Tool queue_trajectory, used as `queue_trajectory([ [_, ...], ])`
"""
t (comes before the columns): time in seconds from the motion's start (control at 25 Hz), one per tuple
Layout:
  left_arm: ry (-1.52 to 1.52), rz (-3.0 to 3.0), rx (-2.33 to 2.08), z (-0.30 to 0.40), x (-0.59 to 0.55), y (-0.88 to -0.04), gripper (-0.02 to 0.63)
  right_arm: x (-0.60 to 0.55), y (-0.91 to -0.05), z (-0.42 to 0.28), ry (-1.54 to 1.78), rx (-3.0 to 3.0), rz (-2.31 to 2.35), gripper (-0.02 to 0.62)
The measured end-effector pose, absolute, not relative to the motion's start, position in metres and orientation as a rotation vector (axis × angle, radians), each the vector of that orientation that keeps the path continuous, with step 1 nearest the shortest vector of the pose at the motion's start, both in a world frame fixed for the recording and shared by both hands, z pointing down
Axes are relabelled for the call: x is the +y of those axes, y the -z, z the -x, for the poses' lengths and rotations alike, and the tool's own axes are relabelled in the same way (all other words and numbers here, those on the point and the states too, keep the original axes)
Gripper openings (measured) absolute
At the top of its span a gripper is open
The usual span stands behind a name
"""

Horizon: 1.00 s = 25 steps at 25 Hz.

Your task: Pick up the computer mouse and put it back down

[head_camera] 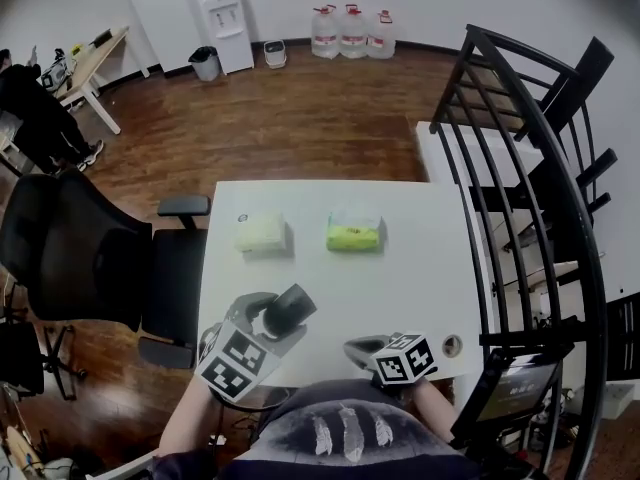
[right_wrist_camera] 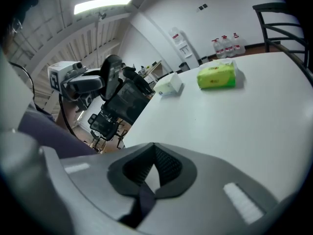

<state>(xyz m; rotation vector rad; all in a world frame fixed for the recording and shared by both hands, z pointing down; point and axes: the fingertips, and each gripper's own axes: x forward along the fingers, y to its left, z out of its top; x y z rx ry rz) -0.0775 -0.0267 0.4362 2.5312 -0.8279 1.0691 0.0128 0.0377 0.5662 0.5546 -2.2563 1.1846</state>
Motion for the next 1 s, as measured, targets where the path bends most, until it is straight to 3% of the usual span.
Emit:
queue_trajectory([
  [0.48,-0.933,-2.686,-0.910,0.101,0.008,-0.369,0.305,0.050,-0.558,0.018,-1.130,-2.262,-0.557,0.003],
  [0.72,-0.623,-2.791,-0.982,0.109,0.020,-0.322,0.305,0.054,-0.557,0.033,-1.116,-2.266,-0.559,0.003],
  [1.0,-0.585,-2.843,-1.021,0.119,0.024,-0.308,0.307,0.054,-0.557,0.041,-1.109,-2.265,-0.551,0.003],
])
